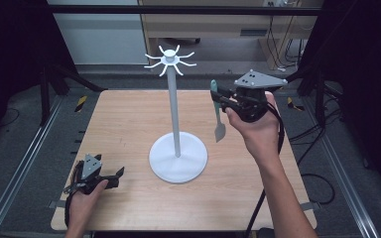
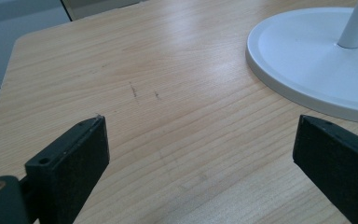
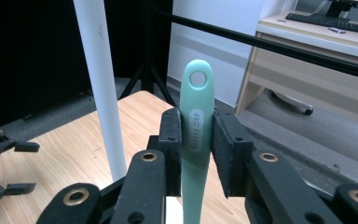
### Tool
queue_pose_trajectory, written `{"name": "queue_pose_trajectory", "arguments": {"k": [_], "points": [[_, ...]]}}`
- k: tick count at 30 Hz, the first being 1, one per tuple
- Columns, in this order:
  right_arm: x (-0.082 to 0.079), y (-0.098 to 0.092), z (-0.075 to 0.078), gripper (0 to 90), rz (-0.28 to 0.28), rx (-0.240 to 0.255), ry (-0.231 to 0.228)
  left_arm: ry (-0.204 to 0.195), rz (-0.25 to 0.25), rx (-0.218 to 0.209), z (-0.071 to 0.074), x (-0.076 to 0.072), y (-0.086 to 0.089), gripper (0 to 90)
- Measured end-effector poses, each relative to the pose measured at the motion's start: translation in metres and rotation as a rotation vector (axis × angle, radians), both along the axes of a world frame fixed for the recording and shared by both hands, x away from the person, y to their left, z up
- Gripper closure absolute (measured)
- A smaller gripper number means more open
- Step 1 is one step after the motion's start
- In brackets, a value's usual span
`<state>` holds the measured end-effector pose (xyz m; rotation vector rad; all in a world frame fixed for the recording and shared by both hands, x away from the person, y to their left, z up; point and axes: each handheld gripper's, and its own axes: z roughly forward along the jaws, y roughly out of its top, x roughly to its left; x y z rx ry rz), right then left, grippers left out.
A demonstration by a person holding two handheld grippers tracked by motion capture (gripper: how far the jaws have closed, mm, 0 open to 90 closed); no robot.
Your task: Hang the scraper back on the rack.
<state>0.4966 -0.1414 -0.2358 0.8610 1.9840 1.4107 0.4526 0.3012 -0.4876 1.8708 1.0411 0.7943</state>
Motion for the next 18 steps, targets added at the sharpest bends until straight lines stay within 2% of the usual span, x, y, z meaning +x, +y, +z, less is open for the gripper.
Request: {"name": "queue_pose_trajectory", "arguments": {"k": [18], "points": [[-0.004,0.007,0.024,74.3,0.029,0.031,-0.041,-0.001,0.002,0.001,0.000,0.000,0.000,3.2]]}}
